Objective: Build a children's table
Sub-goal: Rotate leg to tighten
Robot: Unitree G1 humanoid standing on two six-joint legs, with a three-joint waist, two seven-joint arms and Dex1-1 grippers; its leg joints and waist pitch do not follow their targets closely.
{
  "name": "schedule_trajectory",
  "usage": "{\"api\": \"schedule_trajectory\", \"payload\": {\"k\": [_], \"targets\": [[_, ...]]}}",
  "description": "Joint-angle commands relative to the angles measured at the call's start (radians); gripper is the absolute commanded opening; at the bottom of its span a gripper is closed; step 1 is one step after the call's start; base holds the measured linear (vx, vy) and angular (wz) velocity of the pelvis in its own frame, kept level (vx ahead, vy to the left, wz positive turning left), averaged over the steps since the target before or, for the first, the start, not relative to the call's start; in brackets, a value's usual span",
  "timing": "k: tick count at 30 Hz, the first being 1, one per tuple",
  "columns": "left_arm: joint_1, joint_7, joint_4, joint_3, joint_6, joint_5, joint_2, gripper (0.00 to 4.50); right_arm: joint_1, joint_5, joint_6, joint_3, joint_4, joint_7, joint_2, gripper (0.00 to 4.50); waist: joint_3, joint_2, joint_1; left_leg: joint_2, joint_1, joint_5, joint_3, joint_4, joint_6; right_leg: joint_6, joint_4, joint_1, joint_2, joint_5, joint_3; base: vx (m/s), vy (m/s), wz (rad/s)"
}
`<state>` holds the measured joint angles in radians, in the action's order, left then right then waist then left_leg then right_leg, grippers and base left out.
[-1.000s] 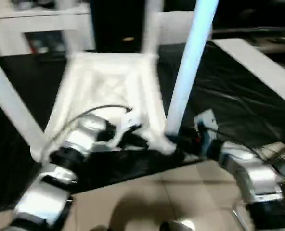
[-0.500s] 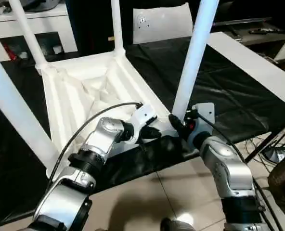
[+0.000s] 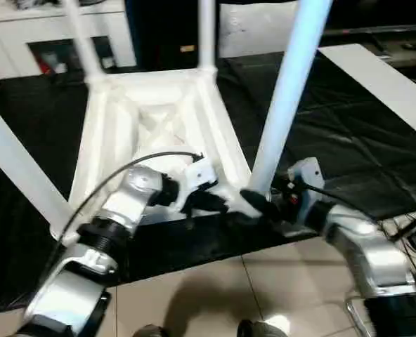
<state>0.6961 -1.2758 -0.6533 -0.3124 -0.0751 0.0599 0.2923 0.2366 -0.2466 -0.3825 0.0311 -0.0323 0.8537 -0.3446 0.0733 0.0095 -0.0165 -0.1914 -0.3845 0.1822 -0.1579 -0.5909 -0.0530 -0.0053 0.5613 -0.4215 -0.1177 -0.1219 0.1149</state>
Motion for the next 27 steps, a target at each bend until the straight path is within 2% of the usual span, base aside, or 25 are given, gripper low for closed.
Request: {"api": "schedule_trajectory", "payload": {"k": [1,5,7,10,12,13,14,17,20,22,27], "targets": [[0.006,-0.087,0.002,-0.044,0.044,-0.009,0.005,0.0,0.011,-0.016,0.023,0.013,0.016,0.063,-0.029,4.08,-0.078,-0.014,-0.002,-0.034,0.01,0.178,-0.007,0.069,0.099,-0.233,-0.046,0.065,-0.036,-0.257,-0.051,0.0,0.0,0.0],[0.017,-0.18,-0.013,-0.061,0.082,-0.013,0.033,0.0,0.016,-0.051,0.028,0.045,0.014,0.2,-0.094,4.08,-0.076,-0.019,-0.014,-0.035,0.017,0.206,-0.011,0.071,0.092,-0.224,-0.049,0.063,-0.036,-0.296,-0.056,0.0,0.0,0.0],[0.02,-0.226,-0.014,-0.071,0.095,-0.017,0.043,0.0,0.019,-0.067,0.02,0.058,0.009,0.258,-0.118,3.74,-0.076,-0.021,-0.019,-0.037,0.018,0.207,-0.012,0.072,0.088,-0.226,-0.047,0.062,-0.035,-0.299,-0.06,0.0,0.0,0.0],[0.025,-0.279,-0.016,-0.088,0.113,-0.018,0.055,0.0,0.027,-0.079,0.018,0.075,-0.007,0.318,-0.143,3.72,-0.074,-0.021,-0.024,-0.038,0.02,0.216,-0.015,0.073,0.078,-0.226,-0.048,0.059,-0.035,-0.309,-0.063,0.0,0.0,0.0],[0.029,-0.302,-0.021,-0.097,0.127,-0.017,0.062,0.0,0.032,-0.085,0.02,0.084,-0.017,0.353,-0.155,3.32,-0.075,-0.022,-0.028,-0.038,0.022,0.226,-0.015,0.073,0.071,-0.225,-0.049,0.06,-0.034,-0.321,-0.062,0.0,0.0,0.0],[0.031,-0.314,-0.024,-0.107,0.137,-0.011,0.066,0.0,0.036,-0.084,0.018,0.092,-0.021,0.373,-0.164,3.3,-0.074,-0.02,-0.031,-0.039,0.021,0.226,-0.015,0.074,0.067,-0.224,-0.049,0.06,-0.035,-0.323,-0.064,0.0,0.0,0.0],[0.032,-0.318,-0.026,-0.11,0.141,-0.009,0.067,0.0,0.037,-0.082,0.019,0.096,-0.022,0.38,-0.168,3.3,-0.073,-0.023,-0.033,-0.038,0.022,0.233,-0.015,0.075,0.063,-0.22,-0.05,0.06,-0.034,-0.332,-0.063,0.0,0.0,0.0],[0.034,-0.335,-0.032,-0.123,0.152,-0.014,0.071,0.0,0.047,-0.084,0.025,0.108,-0.033,0.403,-0.181,2.89,-0.073,-0.025,-0.038,-0.04,0.025,0.238,-0.016,0.076,0.056,-0.216,-0.05,0.058,-0.035,-0.341,-0.065,0.0,0.0,0.0],[0.034,-0.339,-0.027,-0.143,0.157,-0.025,0.078,0.0,0.057,-0.092,0.024,0.114,-0.042,0.419,-0.184,2.8,-0.074,-0.025,-0.038,-0.038,0.021,0.238,-0.015,0.076,0.051,-0.215,-0.049,0.061,-0.034,-0.34,-0.064,0.0,0.0,0.0],[0.035,-0.339,-0.024,-0.156,0.158,-0.032,0.084,0.0,0.063,-0.097,0.018,0.122,-0.045,0.437,-0.185,2.53,-0.075,-0.028,-0.039,-0.038,0.023,0.232,-0.016,0.075,0.051,-0.219,-0.048,0.06,-0.033,-0.327,-0.064,0.0,0.0,0.0],[0.039,-0.339,-0.027,-0.166,0.164,-0.039,0.089,0.0,0.067,-0.103,0.006,0.133,-0.043,0.452,-0.184,2.11,-0.074,-0.028,-0.041,-0.038,0.022,0.224,-0.016,0.074,0.052,-0.222,-0.046,0.06,-0.033,-0.322,-0.064,0.0,0.0,0.0]]}}
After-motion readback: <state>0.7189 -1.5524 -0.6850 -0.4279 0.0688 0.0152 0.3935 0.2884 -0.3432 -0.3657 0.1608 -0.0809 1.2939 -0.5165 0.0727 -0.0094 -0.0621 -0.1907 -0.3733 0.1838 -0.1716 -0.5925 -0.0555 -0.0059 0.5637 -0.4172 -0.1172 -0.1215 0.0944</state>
